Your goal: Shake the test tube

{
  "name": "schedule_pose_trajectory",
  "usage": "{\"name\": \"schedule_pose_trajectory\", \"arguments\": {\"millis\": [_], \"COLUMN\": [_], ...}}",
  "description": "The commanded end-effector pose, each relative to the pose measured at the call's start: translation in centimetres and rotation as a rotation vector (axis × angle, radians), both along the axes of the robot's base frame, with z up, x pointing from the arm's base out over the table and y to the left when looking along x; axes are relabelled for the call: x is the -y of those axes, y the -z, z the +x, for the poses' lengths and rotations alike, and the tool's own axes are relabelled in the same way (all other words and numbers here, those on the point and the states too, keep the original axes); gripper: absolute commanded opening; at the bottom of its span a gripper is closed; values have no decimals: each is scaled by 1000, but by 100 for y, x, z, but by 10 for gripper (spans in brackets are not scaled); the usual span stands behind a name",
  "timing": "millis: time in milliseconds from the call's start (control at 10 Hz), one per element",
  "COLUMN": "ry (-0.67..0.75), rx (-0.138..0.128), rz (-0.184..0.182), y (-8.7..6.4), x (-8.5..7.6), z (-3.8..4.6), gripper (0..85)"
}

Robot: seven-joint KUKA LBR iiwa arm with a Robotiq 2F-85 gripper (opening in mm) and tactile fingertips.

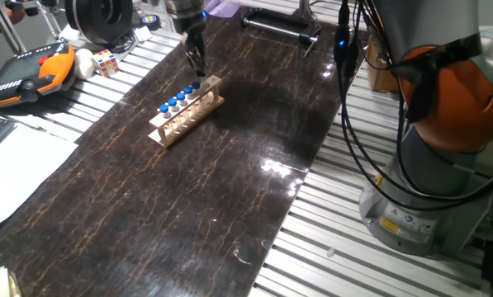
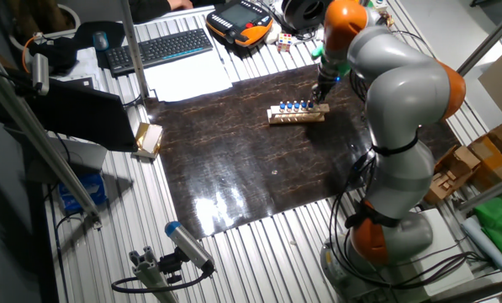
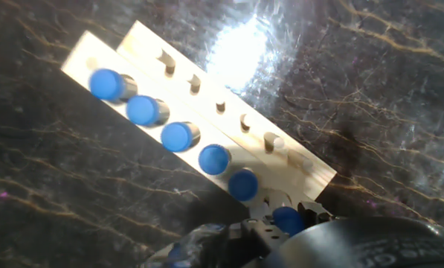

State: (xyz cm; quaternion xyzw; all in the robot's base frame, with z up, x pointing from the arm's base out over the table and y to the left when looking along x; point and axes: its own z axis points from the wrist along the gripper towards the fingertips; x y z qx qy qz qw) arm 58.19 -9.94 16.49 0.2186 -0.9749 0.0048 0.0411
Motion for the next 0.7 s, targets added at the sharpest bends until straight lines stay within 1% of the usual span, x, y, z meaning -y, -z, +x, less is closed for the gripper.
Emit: {"name": "schedule_pose_trajectory", "arguments": {"millis": [0, 200, 300, 400, 500, 600], "ry": [8, 21, 29, 37, 49, 67], "rx": [-3, -2, -8, -5, 5, 6], "rz": [2, -5, -11, -11, -6, 7], "y": [-116, -289, -427, -536, -620, -703], "x": [-33, -127, -159, -160, -168, -187], "z": [9, 23, 35, 43, 49, 70], "gripper": [250, 250, 250, 230, 217, 207]}}
